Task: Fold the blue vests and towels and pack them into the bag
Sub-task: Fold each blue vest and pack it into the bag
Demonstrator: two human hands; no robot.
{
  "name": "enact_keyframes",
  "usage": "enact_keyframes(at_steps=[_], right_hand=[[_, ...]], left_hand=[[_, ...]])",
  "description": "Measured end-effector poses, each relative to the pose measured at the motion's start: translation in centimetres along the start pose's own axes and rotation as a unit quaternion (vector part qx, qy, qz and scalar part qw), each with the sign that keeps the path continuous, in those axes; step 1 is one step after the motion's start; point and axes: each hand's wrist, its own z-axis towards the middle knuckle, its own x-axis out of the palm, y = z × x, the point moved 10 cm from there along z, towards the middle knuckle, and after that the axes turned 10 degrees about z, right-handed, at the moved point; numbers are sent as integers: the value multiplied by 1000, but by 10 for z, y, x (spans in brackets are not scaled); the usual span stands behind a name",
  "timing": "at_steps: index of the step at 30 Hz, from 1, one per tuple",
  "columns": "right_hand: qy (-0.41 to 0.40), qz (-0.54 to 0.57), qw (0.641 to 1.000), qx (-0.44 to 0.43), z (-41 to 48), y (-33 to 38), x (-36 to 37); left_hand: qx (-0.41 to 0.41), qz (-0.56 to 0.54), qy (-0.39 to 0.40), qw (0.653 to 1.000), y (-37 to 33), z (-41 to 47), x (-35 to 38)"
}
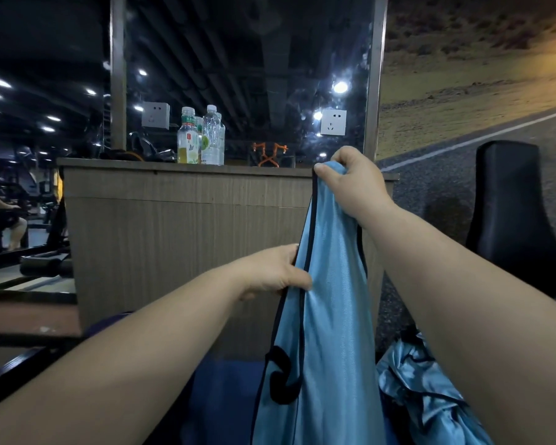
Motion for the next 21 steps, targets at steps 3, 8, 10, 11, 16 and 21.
enact_keyframes(at_steps=[3,8,10,11,16,21], right_hand=[[-6,-8,1000,10,0,-8,-7],[-3,-11,1000,25,-4,-21,-9],[2,-2,999,33,-6,-25,-9],[4,4,999,37,-6,-26,-8],[-2,13,998,54,-8,-38,-12],[-14,32,997,72,-10,-47,-15]], left_hand=[[-5,19,3,1000,13,1,12],[3,38,-53,998,22,-3,24],[9,70,-107,992,22,-5,24],[10,78,-128,989,24,-6,26],[14,86,-160,983,51,-8,40],[95,112,-252,957,47,-21,43]])
